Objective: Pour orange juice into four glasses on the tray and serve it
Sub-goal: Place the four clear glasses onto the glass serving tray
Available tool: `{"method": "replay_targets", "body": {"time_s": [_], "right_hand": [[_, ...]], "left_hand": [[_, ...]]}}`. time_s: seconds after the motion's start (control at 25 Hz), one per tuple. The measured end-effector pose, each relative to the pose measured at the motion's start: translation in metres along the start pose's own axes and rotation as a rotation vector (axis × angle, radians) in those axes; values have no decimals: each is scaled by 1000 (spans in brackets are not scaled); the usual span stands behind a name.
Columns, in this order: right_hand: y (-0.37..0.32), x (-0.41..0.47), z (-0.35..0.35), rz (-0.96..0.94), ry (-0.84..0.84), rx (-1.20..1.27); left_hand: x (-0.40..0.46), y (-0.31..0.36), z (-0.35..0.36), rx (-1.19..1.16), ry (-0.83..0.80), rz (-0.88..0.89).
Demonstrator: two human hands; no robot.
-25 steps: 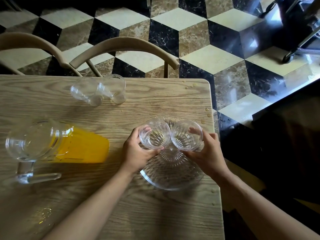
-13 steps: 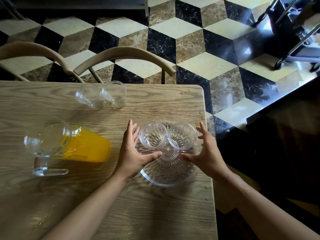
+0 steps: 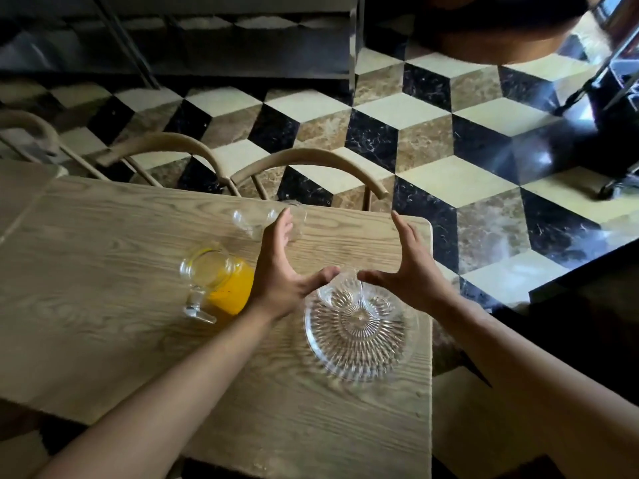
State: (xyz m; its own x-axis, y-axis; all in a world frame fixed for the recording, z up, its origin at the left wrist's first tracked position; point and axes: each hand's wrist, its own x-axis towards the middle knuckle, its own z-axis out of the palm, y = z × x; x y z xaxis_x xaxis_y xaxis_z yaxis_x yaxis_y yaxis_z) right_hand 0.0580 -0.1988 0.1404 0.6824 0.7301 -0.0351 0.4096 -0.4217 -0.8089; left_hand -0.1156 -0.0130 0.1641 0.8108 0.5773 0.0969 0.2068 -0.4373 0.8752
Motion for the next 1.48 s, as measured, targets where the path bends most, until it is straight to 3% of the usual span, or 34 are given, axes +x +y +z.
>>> {"method": "replay_targets", "body": {"time_s": [0.28, 0.56, 0.8, 0.92, 1.16, 1.48], "right_hand": [[-40, 65, 28, -119, -28, 7], [-23, 109, 79, 41, -134, -96], [12, 154, 105, 140, -227, -43], [30, 167, 129, 161, -250, -29], [43, 176, 154, 120, -202, -4], [39, 184, 160, 87, -181, 25]], "left_hand": [[56, 21, -112, 236, 113, 89], [106, -90, -187, 389, 66, -83], [96, -203, -163, 250, -46, -265], [102, -235, -140, 123, -73, -248], [120, -246, -97, -100, -95, -278], [138, -240, -80, -156, -144, -288]]}}
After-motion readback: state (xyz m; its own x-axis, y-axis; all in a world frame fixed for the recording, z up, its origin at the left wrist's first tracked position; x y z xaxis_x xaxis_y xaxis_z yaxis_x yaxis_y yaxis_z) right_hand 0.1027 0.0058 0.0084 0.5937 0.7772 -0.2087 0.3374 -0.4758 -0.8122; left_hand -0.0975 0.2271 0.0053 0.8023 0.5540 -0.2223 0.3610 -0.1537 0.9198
